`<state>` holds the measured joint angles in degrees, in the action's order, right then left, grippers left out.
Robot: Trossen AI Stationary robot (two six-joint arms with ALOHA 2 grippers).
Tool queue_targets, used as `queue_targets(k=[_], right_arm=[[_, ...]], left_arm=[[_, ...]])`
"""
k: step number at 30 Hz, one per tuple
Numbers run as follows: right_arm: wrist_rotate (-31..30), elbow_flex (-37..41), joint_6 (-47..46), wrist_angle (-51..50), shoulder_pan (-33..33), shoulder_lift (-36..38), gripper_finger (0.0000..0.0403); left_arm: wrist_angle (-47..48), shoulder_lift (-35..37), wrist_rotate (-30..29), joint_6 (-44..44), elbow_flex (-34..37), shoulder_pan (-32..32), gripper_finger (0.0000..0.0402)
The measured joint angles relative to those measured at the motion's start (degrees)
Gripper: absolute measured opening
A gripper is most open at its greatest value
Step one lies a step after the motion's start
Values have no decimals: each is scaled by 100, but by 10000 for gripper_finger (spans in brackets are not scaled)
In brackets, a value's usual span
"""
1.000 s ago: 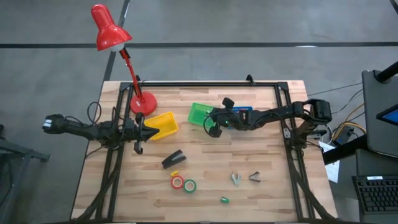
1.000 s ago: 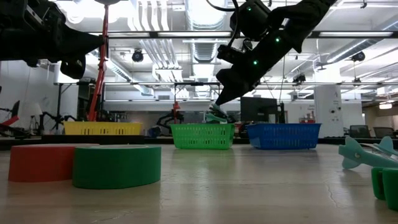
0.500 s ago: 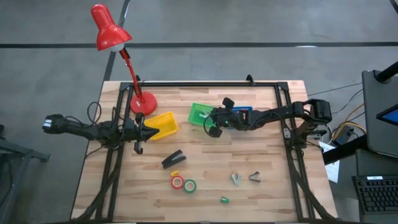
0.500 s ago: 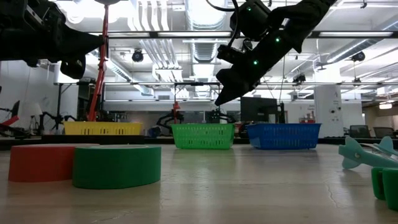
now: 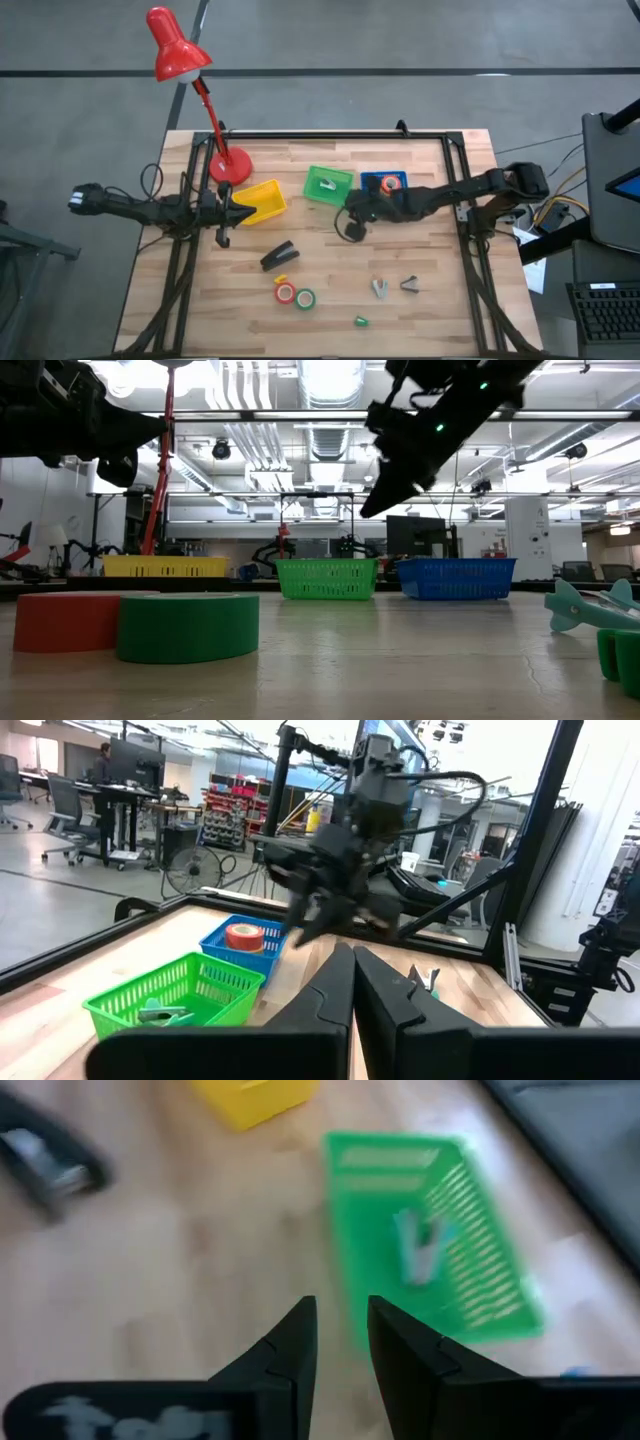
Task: Pick and place Stapler, Stapler remover, tape
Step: Put the light blue staple remover in the green basket
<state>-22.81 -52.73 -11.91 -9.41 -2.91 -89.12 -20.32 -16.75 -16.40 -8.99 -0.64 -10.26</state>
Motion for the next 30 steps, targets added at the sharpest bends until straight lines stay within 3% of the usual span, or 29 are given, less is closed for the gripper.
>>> queue_targets(k=[13, 20, 30], right_arm=[[2271, 0, -2294, -1510, -976, 415, 59], [2357, 2, -3291, -1952, -1521, 391, 57], [3192, 28, -4715, -2091, -2121, 381, 64]], left_arm=[[89, -19, 1, 0, 0, 0, 10], [100, -20, 1, 0, 1, 0, 10], [118, -20, 1, 0, -1, 0, 10]])
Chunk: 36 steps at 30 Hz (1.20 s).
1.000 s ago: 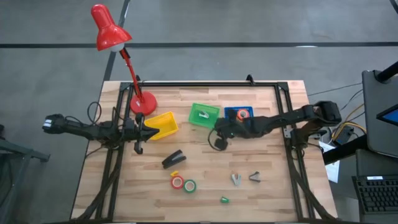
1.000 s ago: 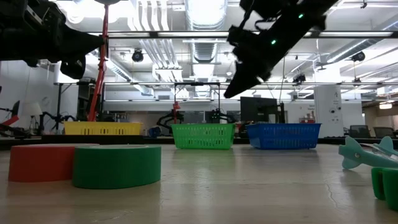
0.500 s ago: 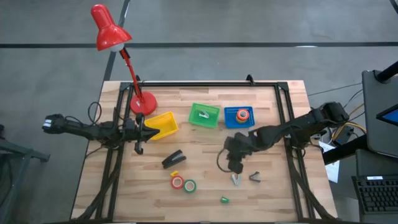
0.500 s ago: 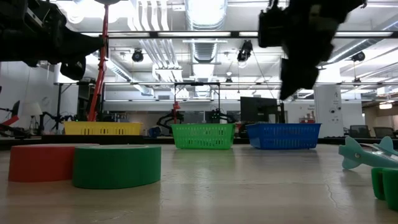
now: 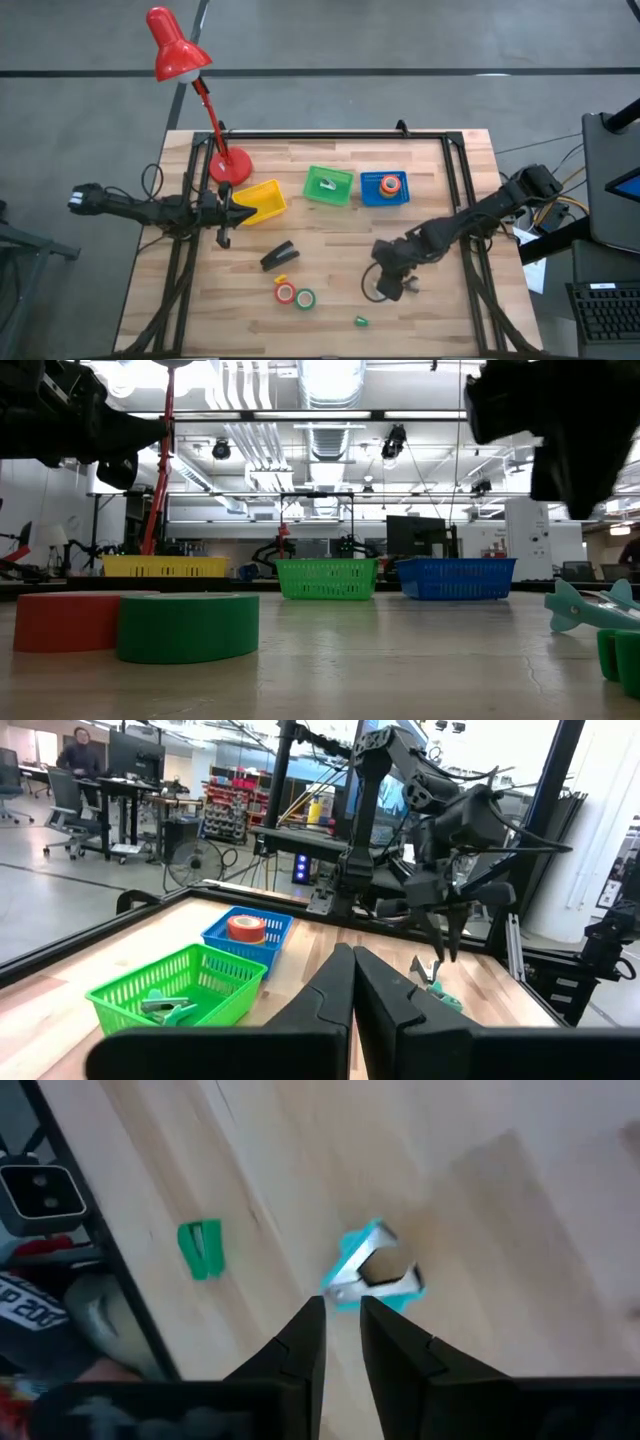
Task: Pick and place Stapler, Stapler remover, tape
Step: Put the light blue staple remover in the green basket
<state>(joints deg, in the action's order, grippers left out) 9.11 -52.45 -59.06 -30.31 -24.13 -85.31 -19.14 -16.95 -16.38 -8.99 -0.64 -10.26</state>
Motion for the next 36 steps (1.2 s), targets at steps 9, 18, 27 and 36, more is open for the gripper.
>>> queue_targets(k=[9, 18, 27, 36], right_arm=[[-28, 112, -590, 15, -193, -145, 81], [-7, 191, -694, 74, -218, -458, 82], [-8, 303, -746, 145, -218, -486, 89], [-19, 500, -807, 699, -214, -491, 87]], left_arm=[[-2, 0, 0, 0, 1, 0, 10], [20, -2, 0, 0, 0, 2, 10], [31, -2, 0, 0, 2, 0, 10], [35, -2, -1, 0, 1, 2, 10]])
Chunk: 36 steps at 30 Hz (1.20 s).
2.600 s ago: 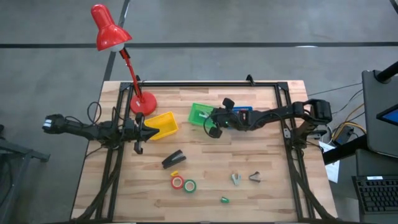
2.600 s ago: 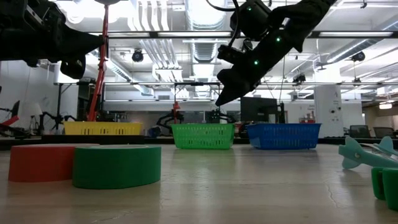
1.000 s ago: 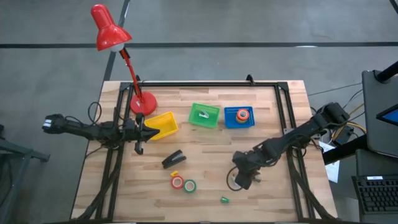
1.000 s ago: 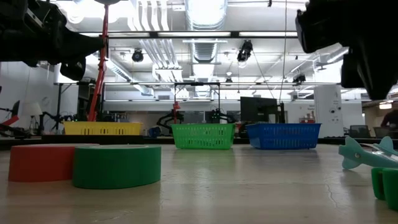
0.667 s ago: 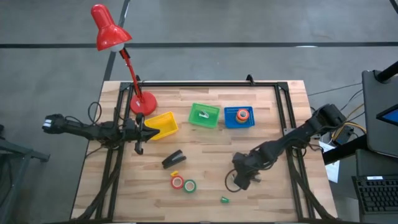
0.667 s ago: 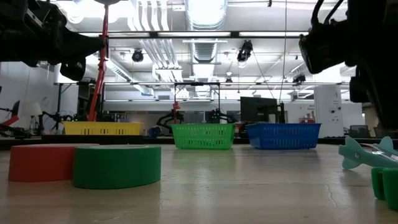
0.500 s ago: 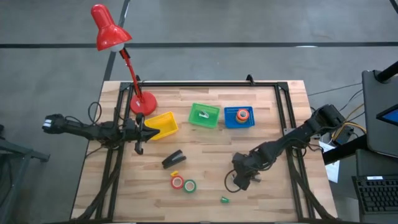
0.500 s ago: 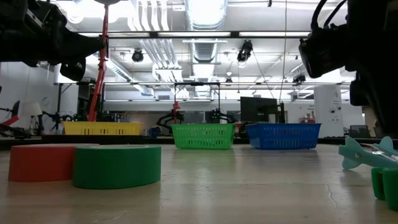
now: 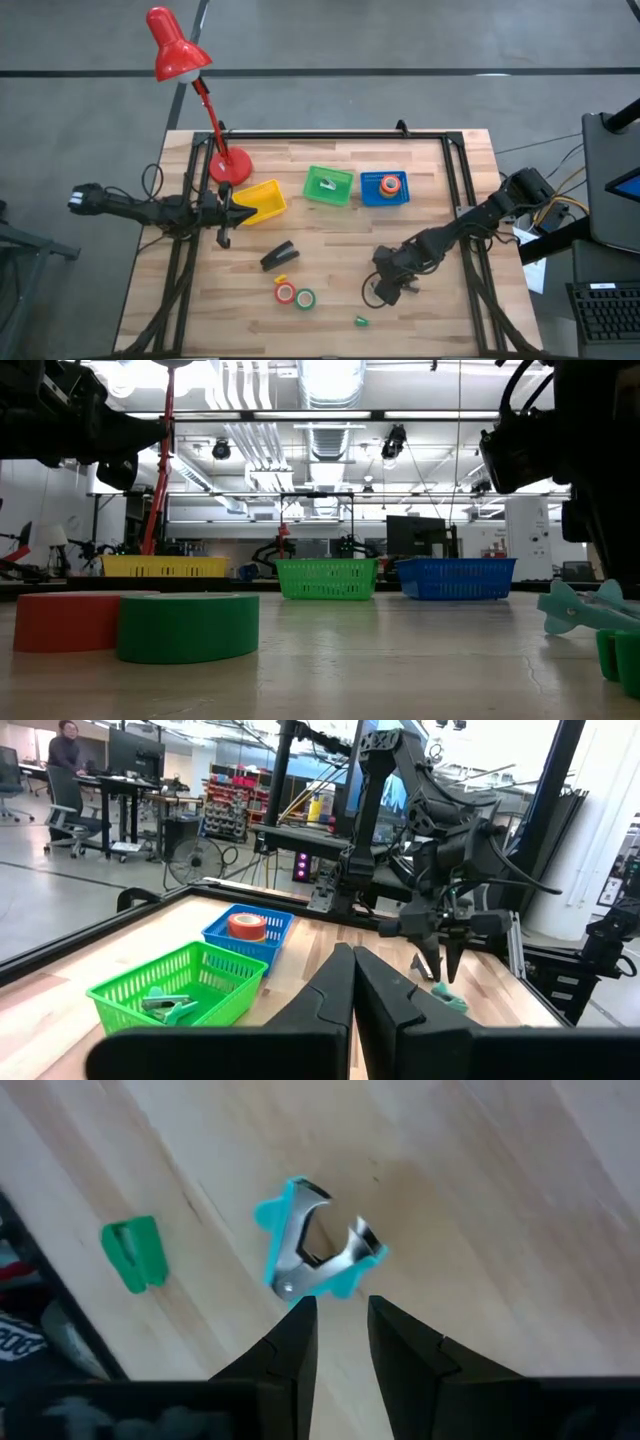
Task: Pick and place Stapler, Stapler remover, tape
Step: Put the light blue staple remover in the green basket
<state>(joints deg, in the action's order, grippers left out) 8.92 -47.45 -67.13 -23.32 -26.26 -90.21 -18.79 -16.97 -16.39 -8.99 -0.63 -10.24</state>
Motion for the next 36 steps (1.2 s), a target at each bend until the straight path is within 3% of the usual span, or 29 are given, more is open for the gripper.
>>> queue_targets(k=[28, 36], right_arm=[[-117, 164, -162, 576, 2, -275, 86], [-210, 149, -126, 583, 2, -205, 68]], left_arm=[[36, 0, 1, 0, 1, 0, 10], [58, -4, 0, 0, -1, 0, 10]])
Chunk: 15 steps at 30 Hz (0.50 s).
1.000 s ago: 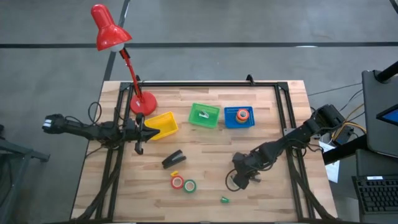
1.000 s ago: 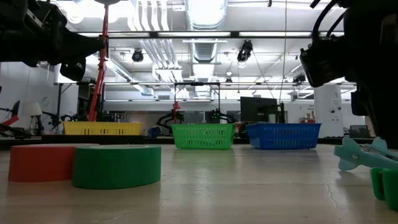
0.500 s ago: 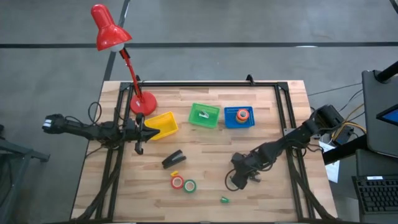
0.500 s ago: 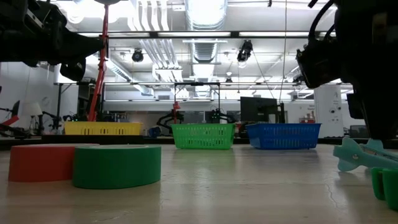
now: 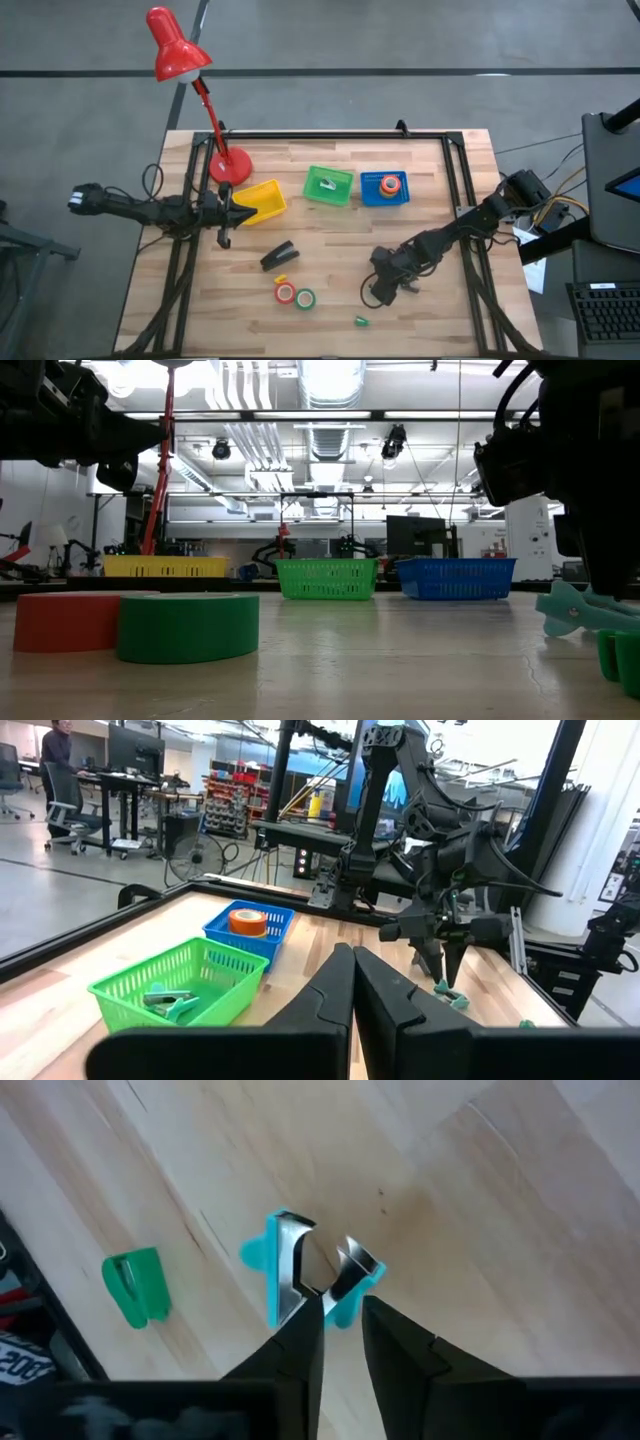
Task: Pick and place Stapler, Stapler remover, tape
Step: Put the light blue staple remover in the green basket
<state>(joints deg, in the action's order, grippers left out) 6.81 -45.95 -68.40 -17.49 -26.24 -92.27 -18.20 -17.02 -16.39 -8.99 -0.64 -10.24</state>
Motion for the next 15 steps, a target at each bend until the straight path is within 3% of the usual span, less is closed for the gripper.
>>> queue_targets(k=[15], right_arm=[[-192, 0, 269, 7, 0, 2, 9]], left_arm=[[-2, 0, 0, 0, -1, 0, 10]])
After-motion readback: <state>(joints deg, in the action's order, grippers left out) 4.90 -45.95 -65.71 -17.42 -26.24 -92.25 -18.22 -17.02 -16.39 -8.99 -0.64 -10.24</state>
